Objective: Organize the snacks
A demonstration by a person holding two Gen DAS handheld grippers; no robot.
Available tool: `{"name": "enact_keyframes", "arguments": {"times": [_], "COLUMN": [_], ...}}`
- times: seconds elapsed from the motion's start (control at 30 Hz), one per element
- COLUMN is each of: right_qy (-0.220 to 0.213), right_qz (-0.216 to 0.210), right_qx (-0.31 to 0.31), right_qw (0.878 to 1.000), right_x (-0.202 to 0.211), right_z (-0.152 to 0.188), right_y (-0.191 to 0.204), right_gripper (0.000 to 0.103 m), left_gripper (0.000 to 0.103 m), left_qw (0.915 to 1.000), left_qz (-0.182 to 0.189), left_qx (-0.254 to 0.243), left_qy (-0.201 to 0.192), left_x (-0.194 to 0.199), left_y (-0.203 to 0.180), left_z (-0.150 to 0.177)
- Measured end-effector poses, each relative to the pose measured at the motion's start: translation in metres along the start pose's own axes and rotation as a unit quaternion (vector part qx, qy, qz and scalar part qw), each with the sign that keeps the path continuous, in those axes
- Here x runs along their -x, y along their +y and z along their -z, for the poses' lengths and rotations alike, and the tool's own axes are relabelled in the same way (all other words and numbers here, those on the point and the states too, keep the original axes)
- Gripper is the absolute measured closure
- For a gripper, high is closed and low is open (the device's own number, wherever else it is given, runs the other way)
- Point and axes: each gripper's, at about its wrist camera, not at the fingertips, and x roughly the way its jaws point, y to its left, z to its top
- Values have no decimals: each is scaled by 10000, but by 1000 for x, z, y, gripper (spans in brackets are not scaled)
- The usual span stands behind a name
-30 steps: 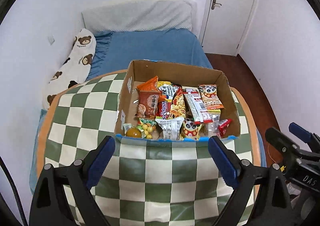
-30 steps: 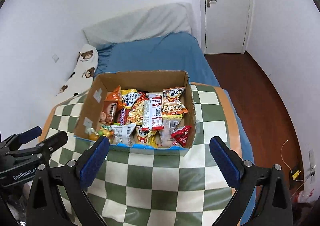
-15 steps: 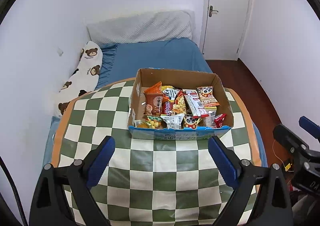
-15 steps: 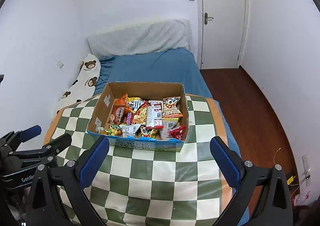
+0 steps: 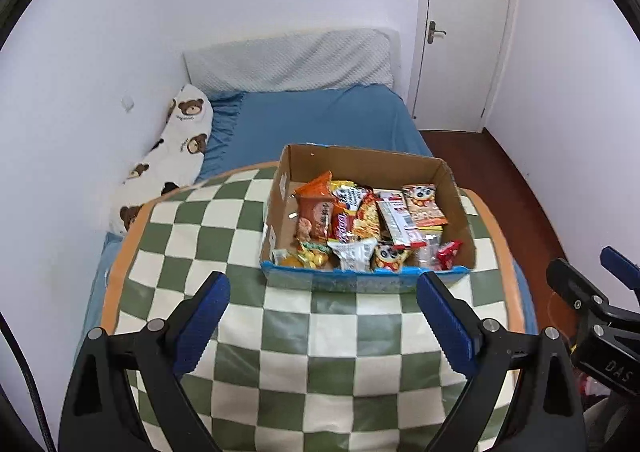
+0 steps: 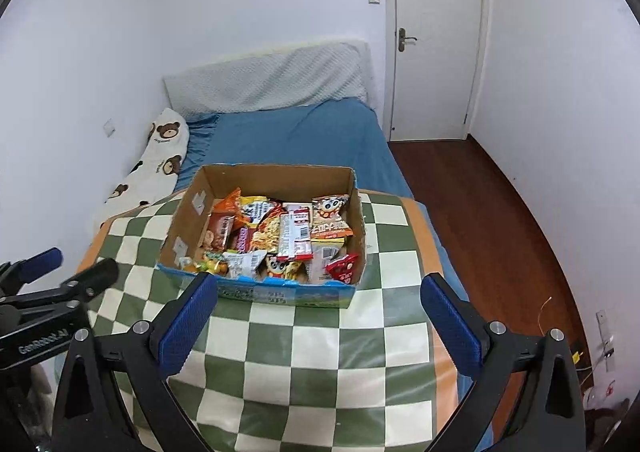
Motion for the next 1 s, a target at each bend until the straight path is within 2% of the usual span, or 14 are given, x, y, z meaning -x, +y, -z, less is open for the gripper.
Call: {"name": "enact_keyframes", "arguments": {"times": [0.23,0.57,1.0], "right_qy": [44,87,267], "right_qz": [127,306,328], "right_qx": [-42,-68,-64], "right_qw": [9999,9995,9991], "right_x": [-32,-69,-89], "right_z": [-4,-11,-7], "right_y": [-3,-2,-2], "right_gripper": [0,0,0], "left_gripper": [8,8,8], "left_qw": [9998,9994,9991], "left_qz": [-186,-288,-253], "left_qx": [24,-13,-84], "left_qy": [-32,186,341], "left_x": [-30,-77,-86], "left_y": [-2,-10,-16], "left_z": [-11,-18,-12]}}
